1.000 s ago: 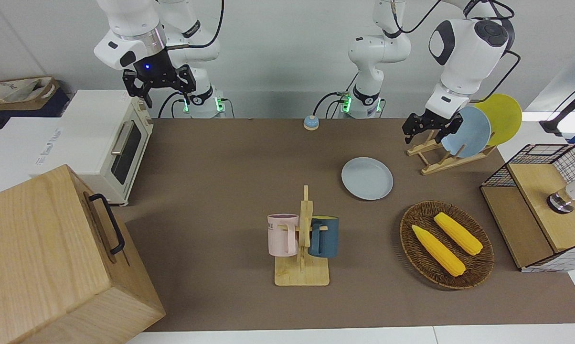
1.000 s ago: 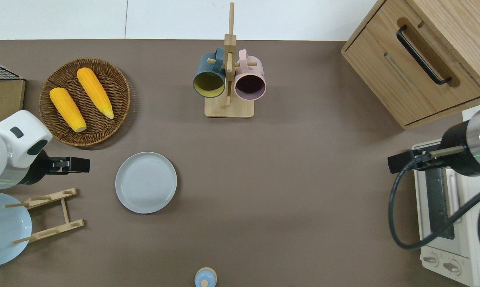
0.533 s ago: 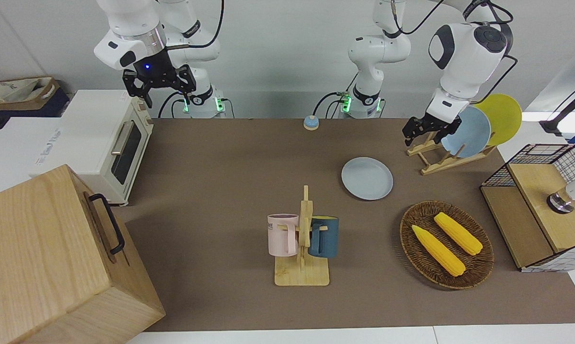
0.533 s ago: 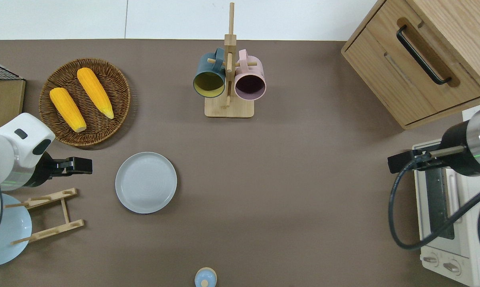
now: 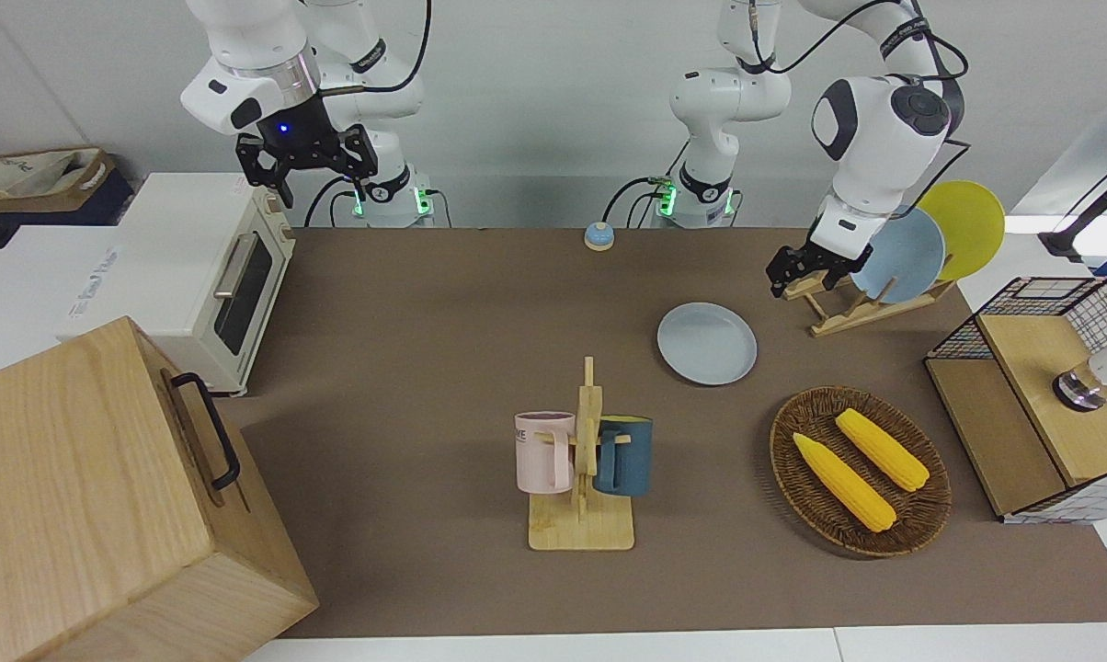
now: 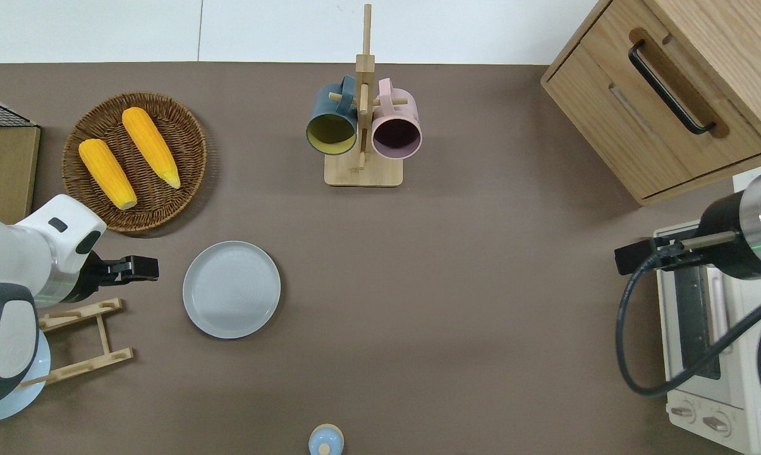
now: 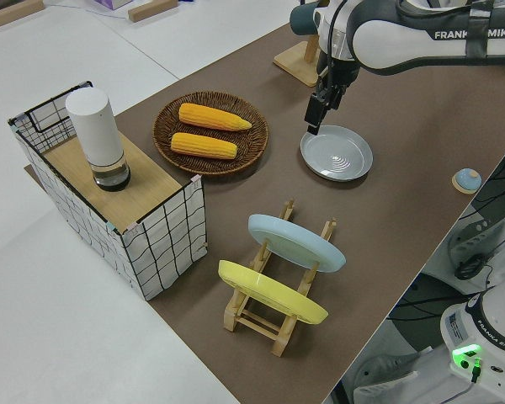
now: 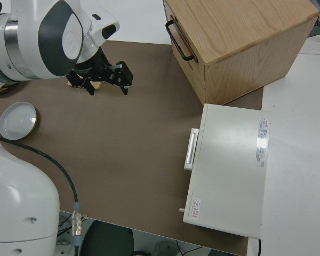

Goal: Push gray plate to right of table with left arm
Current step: 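Lower the left gripper to the gray plate's edge nearest the robot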

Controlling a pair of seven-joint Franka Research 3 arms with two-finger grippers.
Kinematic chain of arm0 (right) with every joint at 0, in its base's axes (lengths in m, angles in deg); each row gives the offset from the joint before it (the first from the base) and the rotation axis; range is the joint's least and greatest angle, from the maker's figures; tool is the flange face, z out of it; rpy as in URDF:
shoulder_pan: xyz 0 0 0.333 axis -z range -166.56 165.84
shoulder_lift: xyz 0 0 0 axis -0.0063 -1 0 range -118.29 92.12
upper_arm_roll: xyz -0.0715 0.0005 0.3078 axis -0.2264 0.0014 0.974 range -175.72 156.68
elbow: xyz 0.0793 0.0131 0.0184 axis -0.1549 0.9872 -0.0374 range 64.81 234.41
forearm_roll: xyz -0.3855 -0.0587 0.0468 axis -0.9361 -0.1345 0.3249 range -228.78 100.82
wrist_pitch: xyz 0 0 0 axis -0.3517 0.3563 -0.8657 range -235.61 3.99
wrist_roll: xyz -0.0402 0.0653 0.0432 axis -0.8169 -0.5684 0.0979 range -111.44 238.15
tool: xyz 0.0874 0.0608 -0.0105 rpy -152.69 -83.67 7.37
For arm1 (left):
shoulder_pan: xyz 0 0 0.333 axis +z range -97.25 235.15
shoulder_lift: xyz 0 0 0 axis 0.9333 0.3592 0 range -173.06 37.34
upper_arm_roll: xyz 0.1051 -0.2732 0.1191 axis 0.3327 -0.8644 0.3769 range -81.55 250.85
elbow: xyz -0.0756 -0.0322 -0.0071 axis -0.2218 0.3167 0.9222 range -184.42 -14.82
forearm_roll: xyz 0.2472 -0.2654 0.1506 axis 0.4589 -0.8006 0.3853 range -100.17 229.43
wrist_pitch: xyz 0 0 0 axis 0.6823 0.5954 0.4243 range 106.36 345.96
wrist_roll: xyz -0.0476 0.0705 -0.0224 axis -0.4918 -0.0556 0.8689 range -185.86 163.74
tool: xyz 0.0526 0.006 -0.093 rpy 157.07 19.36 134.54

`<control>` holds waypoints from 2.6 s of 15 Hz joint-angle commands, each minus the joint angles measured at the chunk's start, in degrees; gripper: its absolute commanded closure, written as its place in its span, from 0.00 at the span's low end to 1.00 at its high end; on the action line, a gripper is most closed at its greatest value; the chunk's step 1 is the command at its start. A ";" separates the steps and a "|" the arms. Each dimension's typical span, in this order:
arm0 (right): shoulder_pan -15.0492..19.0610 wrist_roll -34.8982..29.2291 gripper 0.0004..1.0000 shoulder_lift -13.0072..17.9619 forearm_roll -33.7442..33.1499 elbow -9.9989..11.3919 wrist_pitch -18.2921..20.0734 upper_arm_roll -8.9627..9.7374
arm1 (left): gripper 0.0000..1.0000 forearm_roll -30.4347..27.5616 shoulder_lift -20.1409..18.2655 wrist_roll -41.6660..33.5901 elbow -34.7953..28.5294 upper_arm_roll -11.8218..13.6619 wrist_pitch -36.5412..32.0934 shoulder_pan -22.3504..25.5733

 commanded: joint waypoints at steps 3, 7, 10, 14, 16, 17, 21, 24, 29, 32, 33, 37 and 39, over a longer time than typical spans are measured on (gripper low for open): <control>1.15 -0.14 0.02 0.17 0.59 -0.46 0.83 0.77 | 0.00 0.68 -0.90 0.87 -4.96 -0.15 5.19 1.30; 1.15 -0.14 0.02 0.17 0.59 -0.46 0.83 0.77 | 0.00 0.60 -0.81 1.05 -6.28 -0.06 6.68 1.30; 1.15 -0.05 0.02 0.17 0.59 -0.46 0.83 0.77 | 0.00 0.60 -0.98 1.75 -9.34 -0.15 9.31 1.12; 1.15 -0.14 0.02 0.17 0.59 -0.46 0.83 0.77 | 0.00 0.60 -1.07 2.81 -14.62 -0.15 15.46 0.51; 1.15 -0.14 0.02 0.17 0.59 -0.46 0.83 0.86 | 0.00 0.60 -1.07 3.77 -16.90 -0.15 18.62 0.42; 1.15 -0.05 0.02 0.17 0.59 -0.46 0.83 0.77 | 0.00 0.60 -1.07 4.21 -17.87 -0.23 19.86 0.24; 1.15 -0.05 0.02 0.17 0.59 -0.46 0.83 0.77 | 0.00 0.60 -1.07 5.62 -22.53 -0.94 26.36 -0.02; 1.15 -0.14 0.02 0.17 0.59 -0.46 0.83 0.77 | 0.00 0.60 -0.90 5.79 -24.90 -0.94 29.79 -0.63; 1.15 -0.05 0.02 0.17 0.59 -0.46 0.83 0.77 | 0.00 0.60 0.07 5.79 -25.09 -0.94 30.59 -0.72; 1.15 -0.14 0.02 0.17 0.59 -0.46 0.83 0.77 | 0.00 0.60 1.03 5.79 -25.26 -1.02 31.46 -0.90; 1.15 -0.14 0.02 0.17 0.59 -0.46 0.83 0.77 | 0.00 0.60 1.38 5.79 -25.35 -1.02 31.73 -1.60; 1.15 -0.14 0.02 0.17 0.59 -0.46 0.83 0.86 | 0.00 0.60 3.05 5.79 -26.14 -1.02 34.28 -1.87; 1.15 -0.14 0.02 0.17 0.59 -0.46 0.83 0.77 | 0.00 0.60 3.32 5.79 -26.14 -1.02 34.37 -1.87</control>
